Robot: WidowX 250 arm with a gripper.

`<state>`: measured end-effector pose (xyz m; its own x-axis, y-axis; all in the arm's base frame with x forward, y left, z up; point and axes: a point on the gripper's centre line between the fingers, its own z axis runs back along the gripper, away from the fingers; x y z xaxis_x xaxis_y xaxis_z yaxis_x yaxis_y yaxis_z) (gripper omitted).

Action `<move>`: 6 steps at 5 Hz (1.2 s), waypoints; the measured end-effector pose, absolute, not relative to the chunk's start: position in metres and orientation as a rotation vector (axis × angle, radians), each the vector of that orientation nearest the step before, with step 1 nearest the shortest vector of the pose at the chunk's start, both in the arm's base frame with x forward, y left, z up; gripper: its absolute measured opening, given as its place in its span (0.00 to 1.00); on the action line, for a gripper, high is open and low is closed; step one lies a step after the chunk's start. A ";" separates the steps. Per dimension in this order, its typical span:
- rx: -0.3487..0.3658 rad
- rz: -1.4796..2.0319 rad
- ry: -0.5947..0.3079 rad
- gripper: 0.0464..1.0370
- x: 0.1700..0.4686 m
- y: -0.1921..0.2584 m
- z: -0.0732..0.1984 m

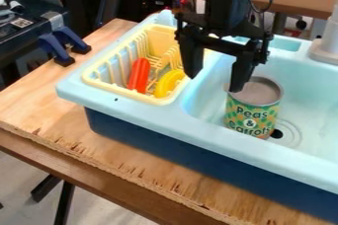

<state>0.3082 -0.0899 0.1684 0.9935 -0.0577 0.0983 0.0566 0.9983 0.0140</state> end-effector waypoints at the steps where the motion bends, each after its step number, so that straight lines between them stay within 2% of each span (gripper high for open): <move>1: 0.019 -0.058 -0.071 0.96 0.308 -0.090 0.158; 3: -0.005 -0.113 -0.224 0.96 0.332 -0.096 0.160; 4: -0.044 -0.087 -0.309 0.96 0.339 -0.100 0.166; 5: -0.017 -0.064 -0.453 0.96 0.343 -0.101 0.158; 6: -0.015 -0.041 -0.555 0.96 0.347 -0.101 0.147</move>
<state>0.3467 -0.1005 0.1468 0.8492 -0.0351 0.5269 0.0434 0.9991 -0.0033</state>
